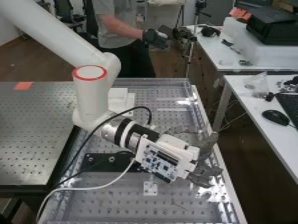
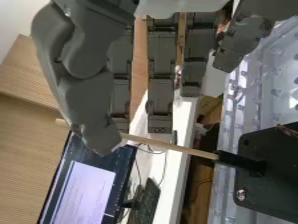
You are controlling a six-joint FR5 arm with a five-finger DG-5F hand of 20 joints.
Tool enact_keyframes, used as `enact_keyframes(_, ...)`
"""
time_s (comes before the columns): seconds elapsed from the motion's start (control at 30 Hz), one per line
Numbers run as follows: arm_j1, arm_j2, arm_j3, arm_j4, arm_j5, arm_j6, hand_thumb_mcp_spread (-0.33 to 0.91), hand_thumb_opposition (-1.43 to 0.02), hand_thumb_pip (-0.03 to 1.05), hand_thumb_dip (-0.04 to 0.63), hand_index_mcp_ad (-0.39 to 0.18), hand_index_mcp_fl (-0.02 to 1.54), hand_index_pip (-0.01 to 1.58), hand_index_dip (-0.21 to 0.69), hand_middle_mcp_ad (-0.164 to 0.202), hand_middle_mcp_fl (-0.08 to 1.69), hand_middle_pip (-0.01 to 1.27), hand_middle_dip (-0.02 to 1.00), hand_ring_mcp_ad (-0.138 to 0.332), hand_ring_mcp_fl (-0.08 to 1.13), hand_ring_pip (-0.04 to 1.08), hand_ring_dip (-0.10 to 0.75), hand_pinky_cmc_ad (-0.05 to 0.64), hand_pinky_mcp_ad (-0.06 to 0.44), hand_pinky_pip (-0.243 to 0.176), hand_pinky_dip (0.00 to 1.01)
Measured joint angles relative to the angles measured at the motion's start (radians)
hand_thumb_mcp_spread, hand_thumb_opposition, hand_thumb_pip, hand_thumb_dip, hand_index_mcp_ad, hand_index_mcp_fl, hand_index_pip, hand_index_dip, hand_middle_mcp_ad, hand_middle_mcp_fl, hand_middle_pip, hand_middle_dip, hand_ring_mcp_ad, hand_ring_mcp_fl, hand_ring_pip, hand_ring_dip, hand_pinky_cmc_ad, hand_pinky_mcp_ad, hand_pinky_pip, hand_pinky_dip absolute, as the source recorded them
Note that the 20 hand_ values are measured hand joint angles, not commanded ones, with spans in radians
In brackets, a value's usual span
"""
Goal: Grab the chopstick and place it in the clear container
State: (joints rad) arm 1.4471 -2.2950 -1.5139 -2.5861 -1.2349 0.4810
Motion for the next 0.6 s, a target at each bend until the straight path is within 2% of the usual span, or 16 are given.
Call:
enact_keyframes(0.17,0.0,-0.003,0.005,-0.006,0.005,-0.005,0.57,-0.86,0.51,0.291,-0.208,1.09,0.1,0.311,0.063,0.98,0.26,0.62,0.101,0.43,0.1,0.332,0.387,0.215,-0.033,0.18)
enact_keyframes(0.27,0.0,-0.006,0.01,-0.01,0.014,-0.009,0.62,-0.93,0.5,0.291,-0.208,1.23,0.19,0.305,0.065,1.0,0.26,0.62,0.099,0.46,0.09,0.332,0.38,0.215,-0.037,0.18)
enact_keyframes(0.3,0.0,-0.007,0.011,-0.01,0.015,-0.011,0.64,-0.97,0.46,0.278,-0.208,1.27,0.23,0.33,0.065,1.02,0.26,0.62,0.099,0.46,0.09,0.332,0.387,0.215,-0.037,0.18)
enact_keyframes(0.43,-0.001,-0.008,0.015,-0.011,0.024,-0.018,0.67,-1.05,0.44,0.271,-0.223,1.27,0.25,0.365,0.065,1.1,0.3,0.62,0.101,0.49,0.1,0.328,0.384,0.216,-0.031,0.18)
enact_keyframes(0.5,-0.001,-0.009,0.018,-0.013,0.03,-0.023,0.7,-1.05,0.44,0.271,-0.229,1.29,0.24,0.379,0.056,1.16,0.32,0.62,0.101,0.49,0.1,0.328,0.389,0.216,-0.017,0.18)
enact_keyframes(0.6,-0.001,-0.009,0.019,-0.013,0.036,-0.027,0.73,-1.05,0.45,0.271,-0.225,1.3,0.25,0.396,0.047,1.16,0.32,0.62,0.099,0.54,0.1,0.328,0.391,0.215,-0.017,0.18)
